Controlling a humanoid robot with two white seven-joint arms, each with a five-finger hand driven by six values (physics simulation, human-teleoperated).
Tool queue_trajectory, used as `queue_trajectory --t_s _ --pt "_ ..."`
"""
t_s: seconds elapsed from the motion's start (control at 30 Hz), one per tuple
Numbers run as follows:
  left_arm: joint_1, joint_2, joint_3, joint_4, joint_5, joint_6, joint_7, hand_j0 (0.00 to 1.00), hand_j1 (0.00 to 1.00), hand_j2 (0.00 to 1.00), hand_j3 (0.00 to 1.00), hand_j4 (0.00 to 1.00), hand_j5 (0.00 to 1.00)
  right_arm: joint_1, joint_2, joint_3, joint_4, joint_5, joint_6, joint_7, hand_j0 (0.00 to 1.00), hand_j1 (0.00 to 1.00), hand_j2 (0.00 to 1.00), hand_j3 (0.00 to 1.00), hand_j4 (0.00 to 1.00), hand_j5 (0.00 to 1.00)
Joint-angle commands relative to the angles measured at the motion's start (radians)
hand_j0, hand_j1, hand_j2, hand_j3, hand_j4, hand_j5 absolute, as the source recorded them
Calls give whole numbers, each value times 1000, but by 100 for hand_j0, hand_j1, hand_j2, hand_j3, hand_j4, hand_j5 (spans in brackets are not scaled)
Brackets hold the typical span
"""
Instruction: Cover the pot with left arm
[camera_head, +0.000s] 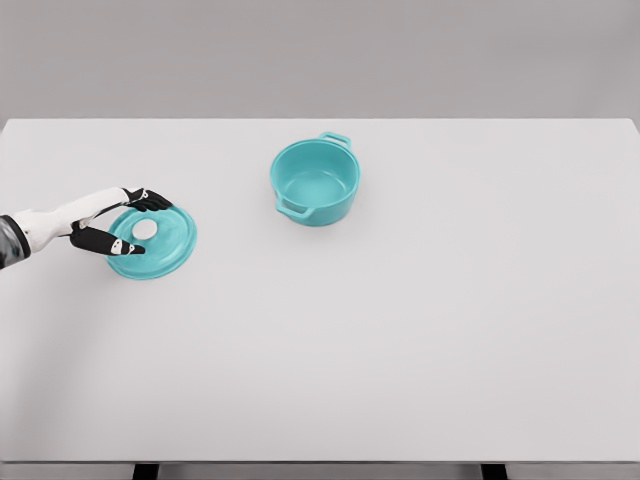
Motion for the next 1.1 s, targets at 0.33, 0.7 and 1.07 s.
queue_trajectory --t_s 0.33,0.7,1.07 --pt "2 4 -1 -1 6 1 -1 74 74 74 74 74 74 0 0 0 0 0 0 0 100 100 100 100 100 100" --pt "6 4 -21 3 6 1 0 68 68 68 68 68 68 0 0 0 0 0 0 0 100 100 100 100 100 100" --pt "6 1 -28 16 7 -1 2 63 63 63 63 63 63 0 0 0 0 0 0 0 100 100 100 100 100 100"
